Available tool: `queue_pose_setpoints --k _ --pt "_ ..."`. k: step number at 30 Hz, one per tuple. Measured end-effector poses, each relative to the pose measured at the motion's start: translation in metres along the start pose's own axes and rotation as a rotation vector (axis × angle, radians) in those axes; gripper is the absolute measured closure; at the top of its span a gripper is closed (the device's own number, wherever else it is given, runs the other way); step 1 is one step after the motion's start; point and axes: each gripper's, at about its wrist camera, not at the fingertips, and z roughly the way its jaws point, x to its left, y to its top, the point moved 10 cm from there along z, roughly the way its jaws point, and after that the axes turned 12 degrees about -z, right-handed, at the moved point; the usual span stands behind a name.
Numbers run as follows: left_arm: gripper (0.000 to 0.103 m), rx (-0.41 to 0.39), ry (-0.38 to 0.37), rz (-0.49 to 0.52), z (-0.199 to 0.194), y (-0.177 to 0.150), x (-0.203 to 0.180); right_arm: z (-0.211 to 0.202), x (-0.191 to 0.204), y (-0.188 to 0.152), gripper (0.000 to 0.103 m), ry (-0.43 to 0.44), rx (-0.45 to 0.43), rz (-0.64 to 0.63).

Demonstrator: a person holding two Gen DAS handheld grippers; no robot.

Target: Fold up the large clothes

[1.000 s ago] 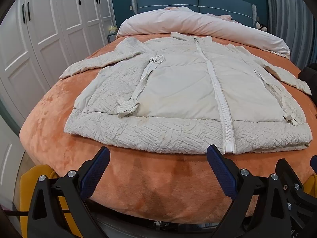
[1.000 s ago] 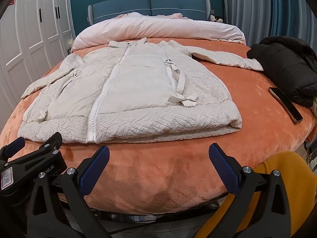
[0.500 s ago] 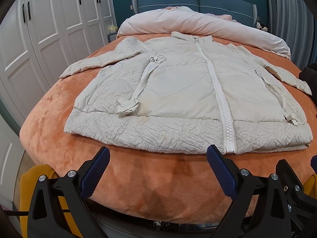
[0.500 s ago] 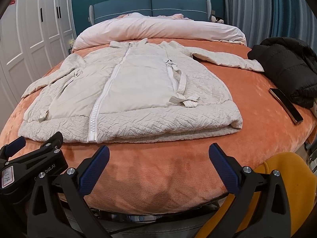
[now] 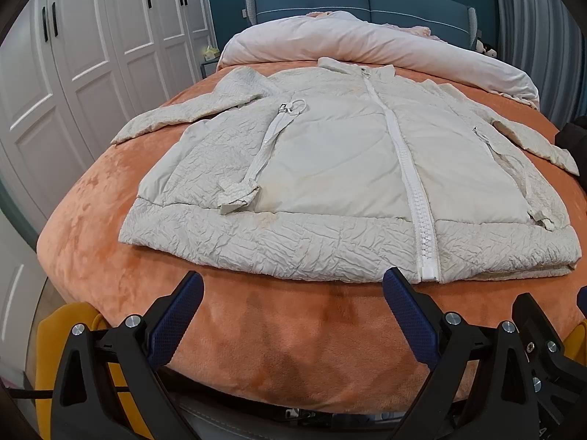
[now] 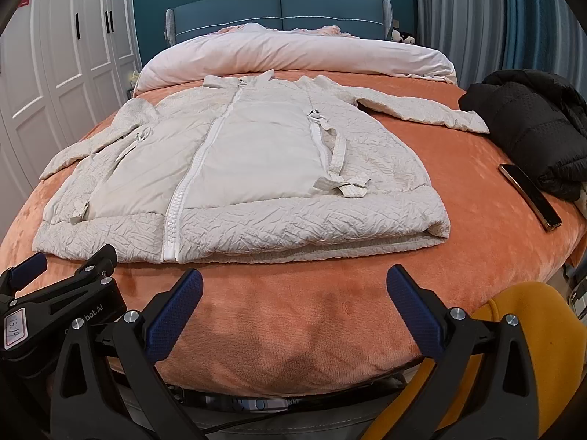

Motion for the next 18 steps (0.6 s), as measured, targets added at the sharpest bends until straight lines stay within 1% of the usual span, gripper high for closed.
queue_pose_setpoints --k 18 --pt "0.008 0.0 0.0 0.0 0.0002 -0.0005 0.0009 0.0003 0.001 -0.0005 0.005 -0.001 0.0 -0.001"
